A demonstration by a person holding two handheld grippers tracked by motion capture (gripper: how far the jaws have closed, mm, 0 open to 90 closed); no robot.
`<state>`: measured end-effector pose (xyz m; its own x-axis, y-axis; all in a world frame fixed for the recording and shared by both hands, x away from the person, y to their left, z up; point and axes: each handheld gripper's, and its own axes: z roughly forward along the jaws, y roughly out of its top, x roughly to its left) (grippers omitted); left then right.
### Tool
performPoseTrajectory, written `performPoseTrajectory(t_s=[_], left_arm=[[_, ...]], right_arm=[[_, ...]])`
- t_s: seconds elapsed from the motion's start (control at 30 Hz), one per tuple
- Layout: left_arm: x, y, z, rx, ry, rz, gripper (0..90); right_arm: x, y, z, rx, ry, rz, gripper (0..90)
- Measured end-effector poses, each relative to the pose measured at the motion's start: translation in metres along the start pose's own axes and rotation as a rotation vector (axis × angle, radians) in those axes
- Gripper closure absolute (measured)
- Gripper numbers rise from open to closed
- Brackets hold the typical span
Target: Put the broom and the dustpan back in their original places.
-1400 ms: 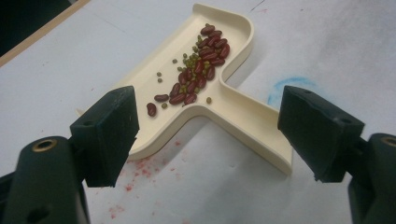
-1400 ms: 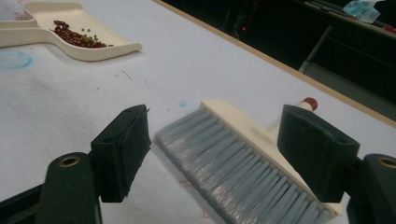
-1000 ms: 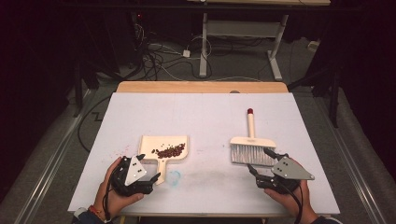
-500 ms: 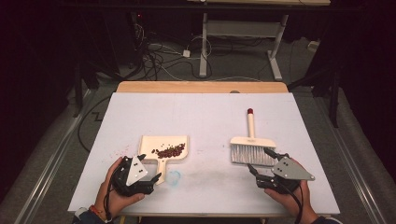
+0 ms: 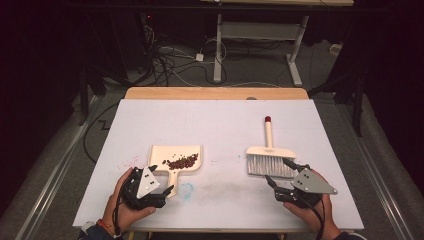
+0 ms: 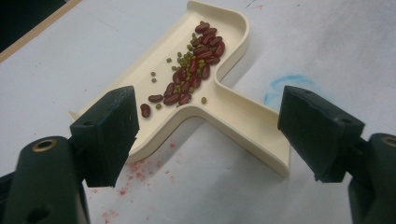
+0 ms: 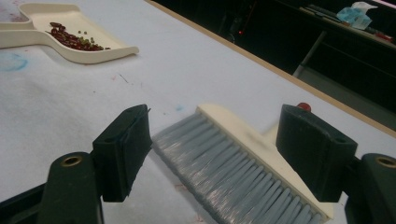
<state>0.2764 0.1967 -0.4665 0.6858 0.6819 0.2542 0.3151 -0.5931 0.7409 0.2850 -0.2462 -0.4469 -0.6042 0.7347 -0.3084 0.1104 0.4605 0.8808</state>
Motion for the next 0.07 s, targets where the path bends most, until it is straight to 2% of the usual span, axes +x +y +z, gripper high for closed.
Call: performPoseTrajectory(t_s=[0.07], left_arm=[[0.0005, 0.0004, -0.0001, -0.002, 0.0, -0.005, 20.4]], right_arm=[[0.0001, 0.0001, 0.0001, -0.002, 0.0, 0.002, 26.7]])
